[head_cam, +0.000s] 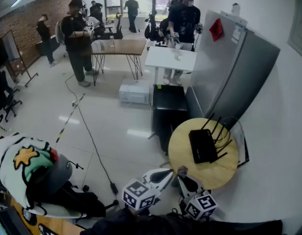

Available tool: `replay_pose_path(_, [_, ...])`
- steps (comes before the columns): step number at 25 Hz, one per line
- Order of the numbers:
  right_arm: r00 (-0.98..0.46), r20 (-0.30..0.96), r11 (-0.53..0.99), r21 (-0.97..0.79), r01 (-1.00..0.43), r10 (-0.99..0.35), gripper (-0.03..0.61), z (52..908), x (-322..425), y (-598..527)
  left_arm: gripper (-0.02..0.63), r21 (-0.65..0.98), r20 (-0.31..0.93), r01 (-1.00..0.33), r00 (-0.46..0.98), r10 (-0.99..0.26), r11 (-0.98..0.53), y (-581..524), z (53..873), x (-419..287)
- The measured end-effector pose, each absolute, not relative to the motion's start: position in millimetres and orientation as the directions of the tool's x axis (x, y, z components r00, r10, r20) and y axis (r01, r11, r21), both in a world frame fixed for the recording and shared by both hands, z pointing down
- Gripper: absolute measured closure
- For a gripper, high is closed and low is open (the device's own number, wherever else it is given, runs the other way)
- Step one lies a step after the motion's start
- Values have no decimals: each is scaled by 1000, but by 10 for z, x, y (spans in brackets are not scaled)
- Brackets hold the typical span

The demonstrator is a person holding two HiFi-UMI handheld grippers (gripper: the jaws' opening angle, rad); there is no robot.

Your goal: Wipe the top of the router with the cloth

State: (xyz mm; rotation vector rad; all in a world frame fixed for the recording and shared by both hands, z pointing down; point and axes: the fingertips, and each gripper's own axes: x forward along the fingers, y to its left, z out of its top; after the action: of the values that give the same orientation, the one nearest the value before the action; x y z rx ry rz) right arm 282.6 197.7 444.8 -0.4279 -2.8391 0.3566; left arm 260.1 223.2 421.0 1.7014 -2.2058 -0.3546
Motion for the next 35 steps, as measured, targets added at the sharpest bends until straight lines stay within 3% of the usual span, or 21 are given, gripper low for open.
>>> replay_pose_path(10, [-906,207,918,-238,318,368,508,4485,2050,2258,620,414,85,-855,-305,-948,312,2566,4283,1849])
replay_pose_path(17, [-911,225,921,-264,285,346,508,4720,1392,2005,620,413,88,-864,-276,-957,287,2302,4465,1179])
replay_pose_path(28, [-930,276,944,-287,163,244,508,4842,-47,1062,621,405,120,-898,-131,-984,169,1381,4491,-274])
replay_pose_path(35, [-947,298,951,-309,24,121,508,4974,-424,552,621,423,149,-905,9,-989,56,814,4618,-754])
